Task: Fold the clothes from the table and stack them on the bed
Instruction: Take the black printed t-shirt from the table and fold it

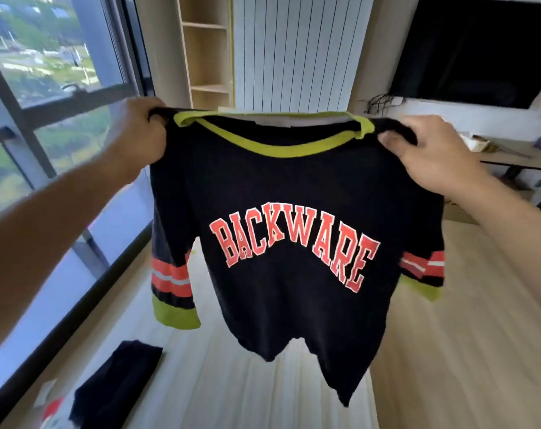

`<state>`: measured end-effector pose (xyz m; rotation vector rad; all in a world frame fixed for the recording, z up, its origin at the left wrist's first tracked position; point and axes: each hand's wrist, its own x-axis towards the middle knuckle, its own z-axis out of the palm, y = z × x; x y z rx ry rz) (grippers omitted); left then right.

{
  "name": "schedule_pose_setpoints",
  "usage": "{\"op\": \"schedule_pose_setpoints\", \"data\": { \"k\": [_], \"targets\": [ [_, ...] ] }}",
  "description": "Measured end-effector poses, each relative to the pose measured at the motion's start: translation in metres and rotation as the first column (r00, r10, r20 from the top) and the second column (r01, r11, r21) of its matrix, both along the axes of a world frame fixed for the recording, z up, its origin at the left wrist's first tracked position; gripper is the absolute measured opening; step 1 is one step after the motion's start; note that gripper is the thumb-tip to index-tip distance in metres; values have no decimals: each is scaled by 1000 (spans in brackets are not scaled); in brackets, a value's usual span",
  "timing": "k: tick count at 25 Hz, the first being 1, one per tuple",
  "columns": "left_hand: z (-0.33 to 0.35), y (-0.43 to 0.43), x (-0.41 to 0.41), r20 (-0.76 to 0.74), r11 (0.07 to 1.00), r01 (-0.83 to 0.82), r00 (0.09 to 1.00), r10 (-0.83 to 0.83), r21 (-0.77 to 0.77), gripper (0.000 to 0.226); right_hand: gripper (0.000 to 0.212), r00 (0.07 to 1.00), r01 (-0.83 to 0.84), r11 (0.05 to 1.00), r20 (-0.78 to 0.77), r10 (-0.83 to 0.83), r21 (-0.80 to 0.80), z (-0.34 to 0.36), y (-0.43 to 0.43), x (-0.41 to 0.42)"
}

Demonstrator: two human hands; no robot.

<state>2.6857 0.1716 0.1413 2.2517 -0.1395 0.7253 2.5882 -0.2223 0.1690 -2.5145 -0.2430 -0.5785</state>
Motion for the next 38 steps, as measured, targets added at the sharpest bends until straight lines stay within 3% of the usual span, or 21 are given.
{"op": "schedule_pose_setpoints", "data": {
  "k": [2,3,5,8,12,15,19,22,24,26,28,30,32,34,36,37,38],
  "targets": [
    [-26,-7,-8,-41,990,4,999,-10,-140,31,16,981,-106,988,-148,121,109,-15,-4,-8],
    [-38,-9,-17,-22,992,27,999,-30,-123,31,14,957,-148,975,-227,184,166,-24,-10,-10],
    [-52,-10,-43,16,992,127,992,-127,-3,33,22,874,-211,941,-379,303,265,-41,-26,-18],
    [-66,-10,-70,-41,961,241,970,-238,133,29,51,732,-252,906,-546,408,339,-74,-51,-22],
    [-103,-16,-37,-148,919,327,942,-300,221,22,31,655,-139,862,-608,449,487,-120,-51,8],
    [-156,-27,34,-214,900,330,937,-277,283,21,26,653,32,866,-666,360,500,-180,-48,71],
    [-295,-38,163,-380,854,388,891,-250,347,24,16,610,226,909,-779,148,350,-326,-50,186],
    [-396,-54,251,-408,820,297,909,-86,489,22,19,638,367,903,-766,-71,222,-442,-48,284],
    [-468,-74,293,-317,823,66,938,141,564,30,42,698,501,851,-654,-291,156,-515,-36,347],
    [-561,-98,294,-324,820,5,920,221,573,53,71,739,532,846,-509,-442,39,-596,-14,375],
    [-672,-114,246,-442,819,177,891,102,545,57,69,811,429,903,-424,-405,-42,-685,21,342],
    [-787,-109,165,-634,782,368,772,43,502,67,65,877,236,970,-419,-237,-55,-784,54,266],
    [-877,-88,87,-786,771,446,608,112,455,78,75,822,112,988,-549,-154,-110,-871,70,184],
    [-935,-58,27,-833,771,450,522,182,450,90,90,707,48,976,-683,-184,-213,-937,71,107],
    [-958,-28,-7,-837,734,480,502,220,480,97,98,619,21,967,-756,-213,-255,-964,63,54],
    [-962,-14,-18,-831,723,489,515,213,488,98,92,590,1,969,-782,-201,-248,-969,58,36],
    [-964,-4,-24,-821,723,489,539,189,488,97,80,630,2,964,-749,-207,-265,-971,51,27]
  ]
}}
